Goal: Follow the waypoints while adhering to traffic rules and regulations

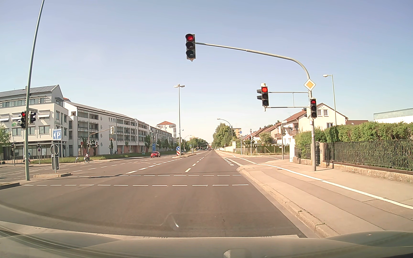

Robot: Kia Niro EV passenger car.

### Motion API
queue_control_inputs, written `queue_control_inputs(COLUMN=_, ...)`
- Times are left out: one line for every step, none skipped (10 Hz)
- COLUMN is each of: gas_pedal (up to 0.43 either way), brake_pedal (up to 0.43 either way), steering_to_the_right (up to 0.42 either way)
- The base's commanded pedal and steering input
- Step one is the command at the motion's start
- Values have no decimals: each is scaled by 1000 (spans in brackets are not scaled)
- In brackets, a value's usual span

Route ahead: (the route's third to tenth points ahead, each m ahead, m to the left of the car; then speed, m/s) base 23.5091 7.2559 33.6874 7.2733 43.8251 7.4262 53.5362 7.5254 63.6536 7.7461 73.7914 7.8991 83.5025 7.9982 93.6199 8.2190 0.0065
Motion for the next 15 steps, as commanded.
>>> queue_control_inputs(gas_pedal=0, brake_pedal=287, steering_to_the_right=5)
queue_control_inputs(gas_pedal=0, brake_pedal=287, steering_to_the_right=5)
queue_control_inputs(gas_pedal=0, brake_pedal=287, steering_to_the_right=5)
queue_control_inputs(gas_pedal=0, brake_pedal=287, steering_to_the_right=5)
queue_control_inputs(gas_pedal=0, brake_pedal=287, steering_to_the_right=5)
queue_control_inputs(gas_pedal=0, brake_pedal=287, steering_to_the_right=5)
queue_control_inputs(gas_pedal=0, brake_pedal=287, steering_to_the_right=5)
queue_control_inputs(gas_pedal=0, brake_pedal=287, steering_to_the_right=5)
queue_control_inputs(gas_pedal=0, brake_pedal=287, steering_to_the_right=5)
queue_control_inputs(gas_pedal=0, brake_pedal=287, steering_to_the_right=5)
queue_control_inputs(gas_pedal=0, brake_pedal=287, steering_to_the_right=5)
queue_control_inputs(gas_pedal=0, brake_pedal=287, steering_to_the_right=5)
queue_control_inputs(gas_pedal=0, brake_pedal=280, steering_to_the_right=5)
queue_control_inputs(gas_pedal=0, brake_pedal=287, steering_to_the_right=5)
queue_control_inputs(gas_pedal=0, brake_pedal=287, steering_to_the_right=5)
